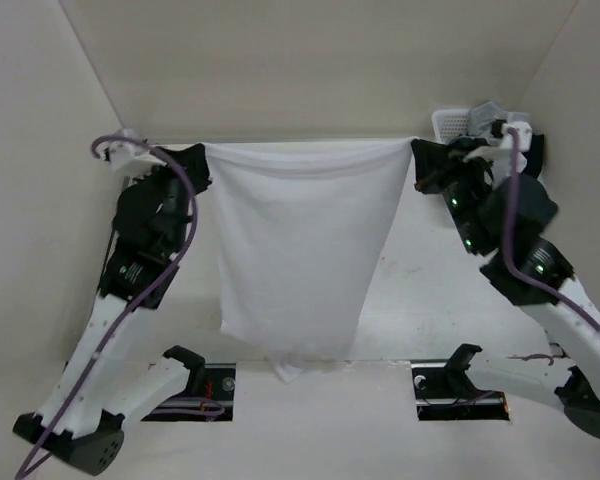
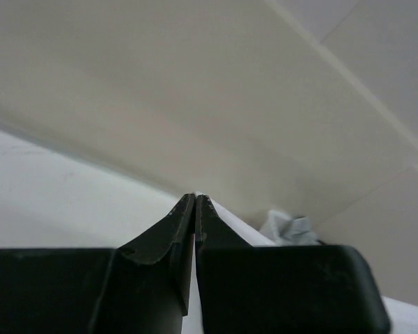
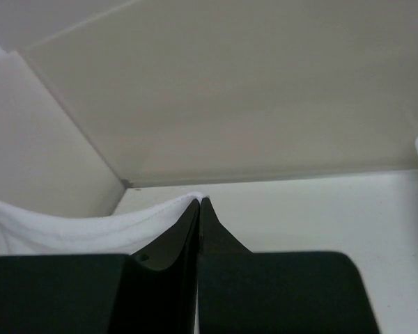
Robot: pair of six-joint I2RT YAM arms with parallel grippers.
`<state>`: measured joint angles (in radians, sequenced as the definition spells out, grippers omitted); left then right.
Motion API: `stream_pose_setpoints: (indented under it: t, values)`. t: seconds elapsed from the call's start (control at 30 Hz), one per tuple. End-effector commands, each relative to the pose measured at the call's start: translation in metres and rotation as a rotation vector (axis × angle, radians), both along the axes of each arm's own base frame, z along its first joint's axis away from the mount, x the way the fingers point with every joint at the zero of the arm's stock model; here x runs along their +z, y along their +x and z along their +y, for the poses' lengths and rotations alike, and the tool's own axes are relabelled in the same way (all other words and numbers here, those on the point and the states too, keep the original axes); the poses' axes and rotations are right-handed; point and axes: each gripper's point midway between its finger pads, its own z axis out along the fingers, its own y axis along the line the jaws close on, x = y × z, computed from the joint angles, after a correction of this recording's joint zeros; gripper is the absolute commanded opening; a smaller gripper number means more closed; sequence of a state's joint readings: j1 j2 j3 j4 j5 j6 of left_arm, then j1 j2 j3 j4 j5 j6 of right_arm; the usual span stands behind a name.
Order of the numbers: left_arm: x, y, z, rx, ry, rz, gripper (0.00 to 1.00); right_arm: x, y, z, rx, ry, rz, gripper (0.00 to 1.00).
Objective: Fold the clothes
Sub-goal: Flatten the tank top out
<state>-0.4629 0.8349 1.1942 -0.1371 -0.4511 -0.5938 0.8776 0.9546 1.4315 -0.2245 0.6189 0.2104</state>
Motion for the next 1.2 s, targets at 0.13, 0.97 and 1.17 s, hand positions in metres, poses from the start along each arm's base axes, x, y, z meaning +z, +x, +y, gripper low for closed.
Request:
stream_pose_setpoints:
  t: [0.13,0.97,1.17]
  values:
    - [-0.05,0.113,0.02,0.081,-0.034,0.141,0.01,-0.033,0.12,0.019,0.051,0.032,0.106,0.0]
    - [-0.059,0.093,0.021,0.072,0.038,0.034,0.02,-0.086,0.106,0.002,0.02,0.009,0.168,0.0]
    - [-0.231,0.037,0.018,0.065,0.059,0.324,0.02,-0.241,0.054,0.026,0.093,0.045,0.424,0.0]
